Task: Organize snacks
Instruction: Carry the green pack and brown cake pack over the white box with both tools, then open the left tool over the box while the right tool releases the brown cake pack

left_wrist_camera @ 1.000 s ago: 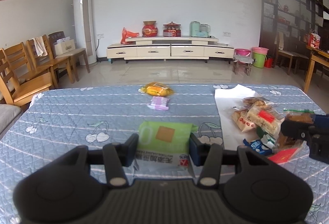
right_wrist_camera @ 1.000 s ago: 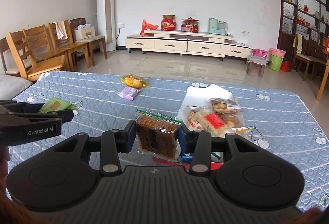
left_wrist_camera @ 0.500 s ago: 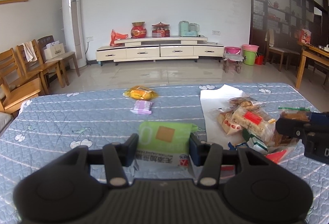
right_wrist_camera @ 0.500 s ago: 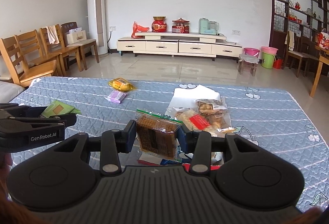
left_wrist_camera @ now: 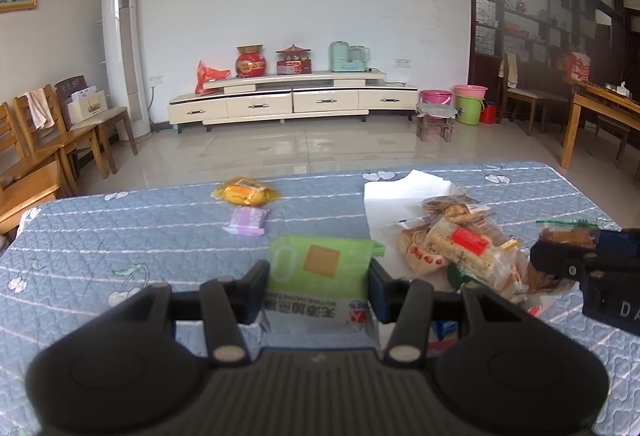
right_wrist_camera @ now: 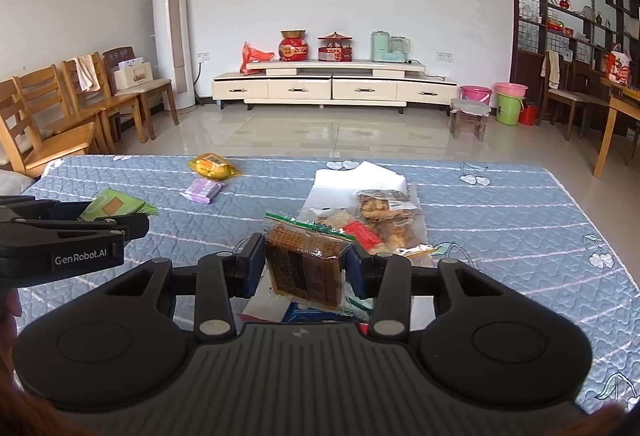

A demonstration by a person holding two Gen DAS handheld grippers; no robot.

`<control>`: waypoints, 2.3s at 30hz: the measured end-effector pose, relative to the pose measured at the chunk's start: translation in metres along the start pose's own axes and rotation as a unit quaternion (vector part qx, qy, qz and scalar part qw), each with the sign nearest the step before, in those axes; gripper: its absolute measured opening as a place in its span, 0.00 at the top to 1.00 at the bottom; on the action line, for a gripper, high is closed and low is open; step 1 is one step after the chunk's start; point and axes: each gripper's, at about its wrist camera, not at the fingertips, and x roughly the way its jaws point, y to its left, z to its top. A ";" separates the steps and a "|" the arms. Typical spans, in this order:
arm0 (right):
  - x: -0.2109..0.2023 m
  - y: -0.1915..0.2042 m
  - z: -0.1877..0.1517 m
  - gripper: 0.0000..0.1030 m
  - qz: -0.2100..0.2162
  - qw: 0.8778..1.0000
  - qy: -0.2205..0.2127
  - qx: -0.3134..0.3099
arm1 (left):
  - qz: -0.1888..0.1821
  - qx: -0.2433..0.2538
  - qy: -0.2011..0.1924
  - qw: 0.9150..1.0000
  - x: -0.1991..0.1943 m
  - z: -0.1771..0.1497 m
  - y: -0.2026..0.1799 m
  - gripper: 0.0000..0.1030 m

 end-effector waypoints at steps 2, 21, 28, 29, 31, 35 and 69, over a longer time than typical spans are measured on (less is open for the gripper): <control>0.001 -0.002 0.000 0.49 -0.005 1.000 -0.001 0.003 | -0.003 0.002 0.001 1.000 0.003 0.001 -0.004 0.51; 0.018 -0.007 0.005 0.49 -0.040 0.999 0.006 0.017 | -0.040 0.018 0.013 0.999 0.031 0.010 -0.047 0.51; 0.024 -0.006 0.002 0.49 -0.043 0.999 0.014 0.021 | -0.041 0.020 0.023 0.999 0.047 0.009 -0.051 0.51; 0.025 -0.005 0.003 0.49 -0.043 0.999 0.015 0.021 | -0.041 0.019 0.025 0.999 0.050 0.008 -0.051 0.51; 0.028 -0.005 0.003 0.49 -0.043 0.999 0.016 0.021 | -0.039 0.018 0.028 0.999 0.055 0.007 -0.048 0.51; 0.032 -0.004 0.006 0.49 -0.041 0.999 0.019 0.019 | -0.037 0.012 0.038 0.999 0.070 0.006 -0.040 0.51; 0.205 -0.008 0.091 0.49 0.015 0.998 0.054 -0.022 | -0.147 -0.004 0.066 0.987 0.154 -0.007 -0.032 0.35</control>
